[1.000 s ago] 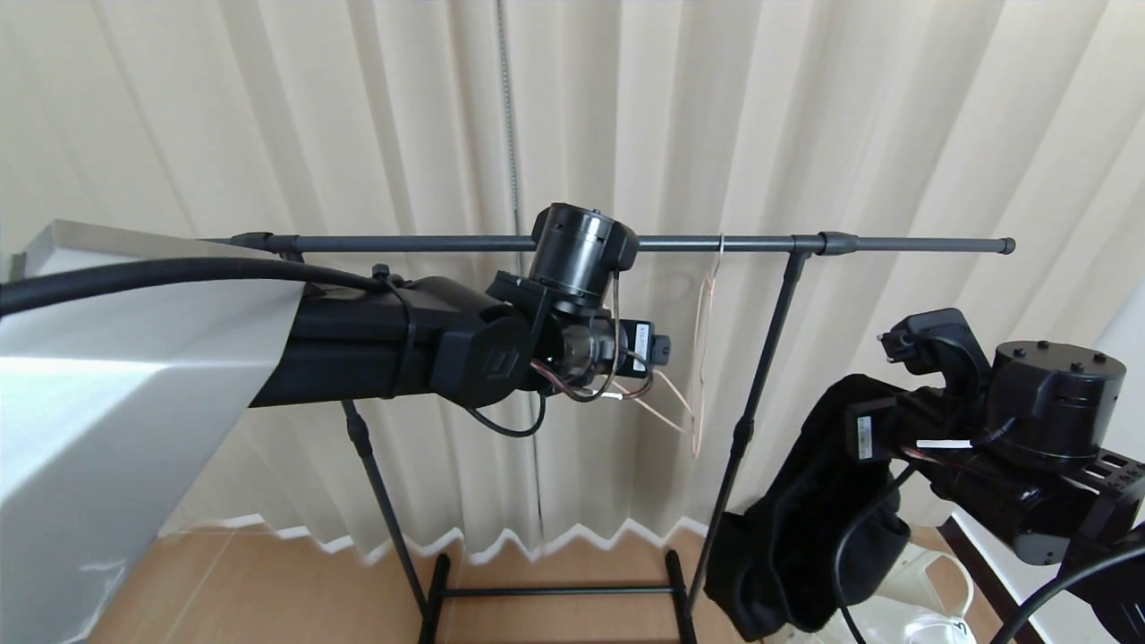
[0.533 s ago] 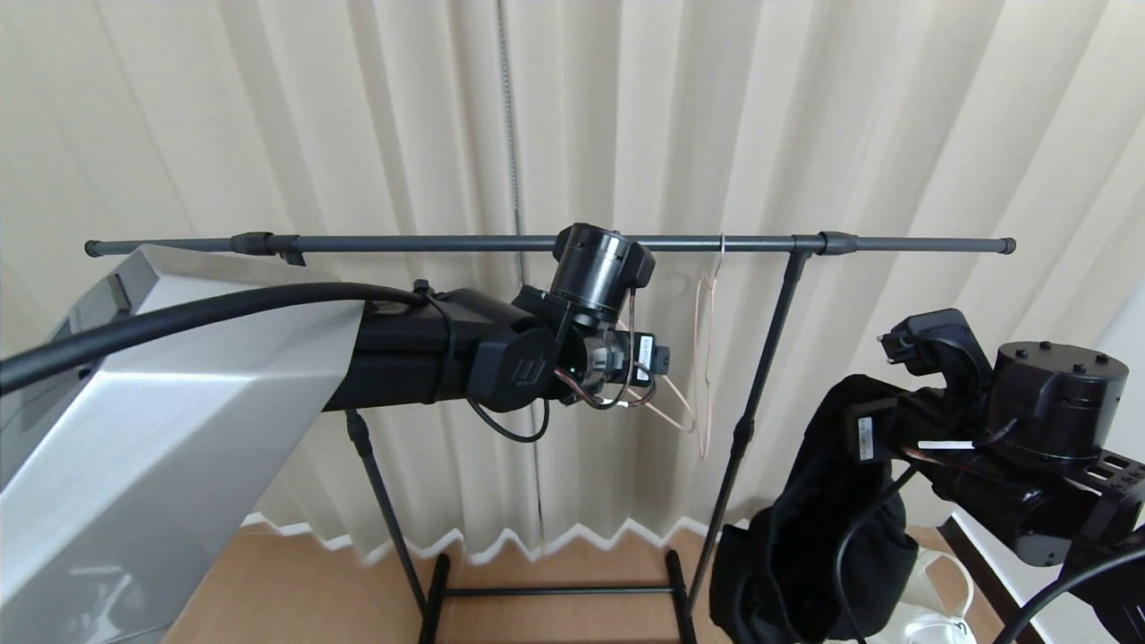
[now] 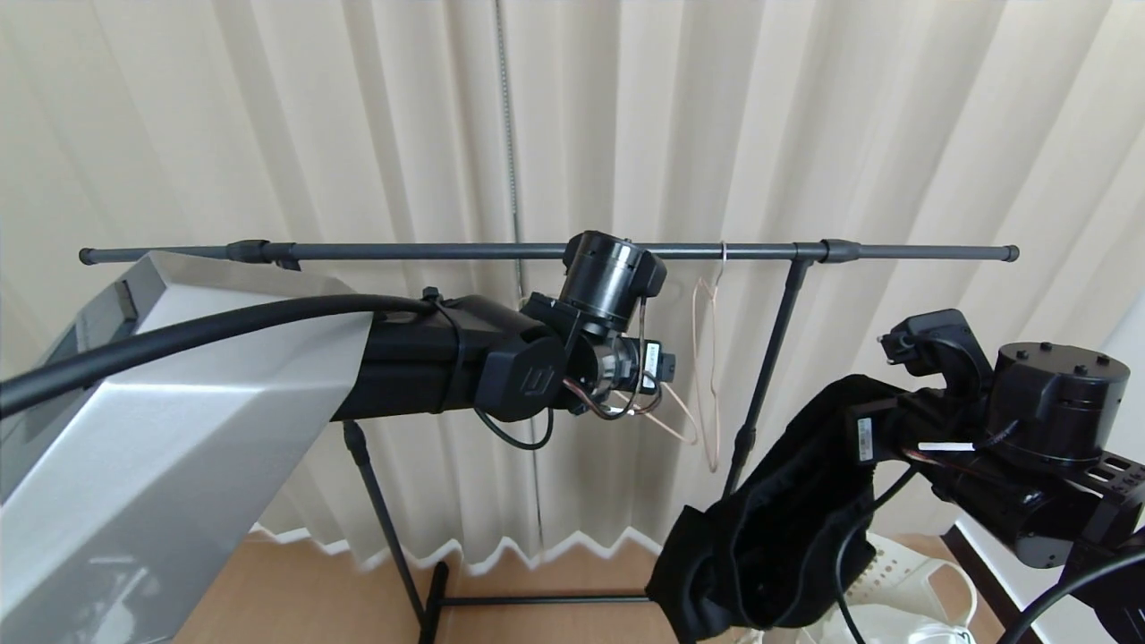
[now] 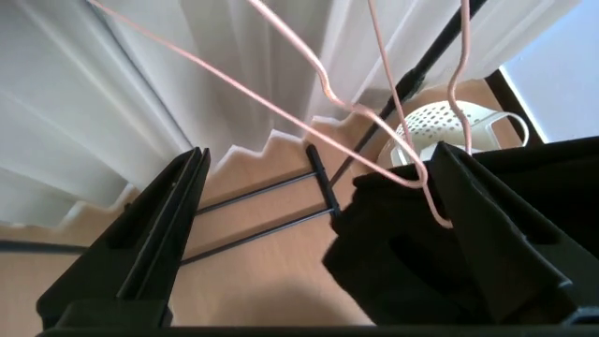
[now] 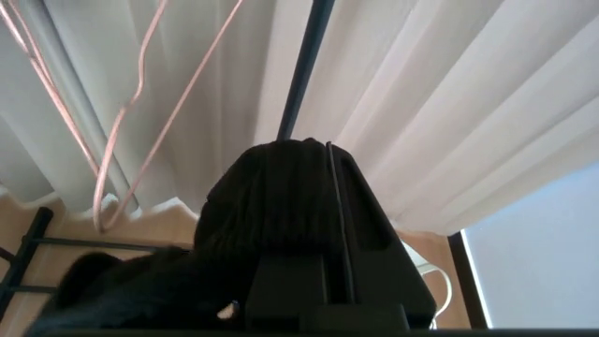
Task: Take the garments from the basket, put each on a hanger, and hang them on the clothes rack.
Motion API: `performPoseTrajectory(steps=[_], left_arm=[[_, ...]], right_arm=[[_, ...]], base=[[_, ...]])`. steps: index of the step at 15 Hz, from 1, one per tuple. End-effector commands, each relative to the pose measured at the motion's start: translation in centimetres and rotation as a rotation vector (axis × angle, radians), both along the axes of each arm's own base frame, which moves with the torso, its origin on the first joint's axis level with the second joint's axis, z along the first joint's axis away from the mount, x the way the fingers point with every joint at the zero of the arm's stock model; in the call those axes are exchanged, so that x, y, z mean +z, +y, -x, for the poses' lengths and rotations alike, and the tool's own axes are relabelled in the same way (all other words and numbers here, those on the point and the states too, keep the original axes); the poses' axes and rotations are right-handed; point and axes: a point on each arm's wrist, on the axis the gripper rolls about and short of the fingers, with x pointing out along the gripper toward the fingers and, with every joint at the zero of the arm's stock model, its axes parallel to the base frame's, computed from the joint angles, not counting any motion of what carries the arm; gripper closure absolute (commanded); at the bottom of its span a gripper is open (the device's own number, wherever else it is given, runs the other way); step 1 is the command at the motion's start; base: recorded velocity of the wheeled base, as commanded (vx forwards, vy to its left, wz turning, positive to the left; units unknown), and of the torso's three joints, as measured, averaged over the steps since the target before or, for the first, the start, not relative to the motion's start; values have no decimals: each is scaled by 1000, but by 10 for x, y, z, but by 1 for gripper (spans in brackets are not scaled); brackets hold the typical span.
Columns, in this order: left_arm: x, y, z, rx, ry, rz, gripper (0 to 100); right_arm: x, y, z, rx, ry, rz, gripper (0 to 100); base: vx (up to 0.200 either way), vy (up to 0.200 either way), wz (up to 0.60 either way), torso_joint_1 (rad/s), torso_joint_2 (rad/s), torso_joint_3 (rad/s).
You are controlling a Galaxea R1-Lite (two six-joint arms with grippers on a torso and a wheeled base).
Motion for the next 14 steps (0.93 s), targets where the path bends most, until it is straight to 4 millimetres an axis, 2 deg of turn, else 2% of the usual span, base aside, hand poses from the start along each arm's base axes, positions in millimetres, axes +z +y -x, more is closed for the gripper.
performPoseTrajectory(steps=[1, 2, 8, 10, 14], left_arm=[[-2, 0, -1, 3, 4, -3, 0], [-2, 0, -1, 3, 2, -2, 0], [-10, 1, 2, 2, 21, -18, 0], [-10, 2, 1, 3, 22, -16, 0], [-11, 2, 1, 9, 26, -11, 0]], right_arm=[[0, 0, 1, 0, 0, 1, 100], [1, 0, 1, 2, -1, 1, 100], [0, 0, 1, 2, 2, 2, 100], [-1, 0, 1, 2, 5, 3, 100], [0, 0, 1, 2, 2, 2, 100]], base=[[200, 0, 0, 2, 7, -2], [200, 0, 0, 17, 7, 2], [0, 0, 0, 0, 0, 0], [0, -200, 0, -2, 0, 2], [0, 0, 0, 0, 0, 0]])
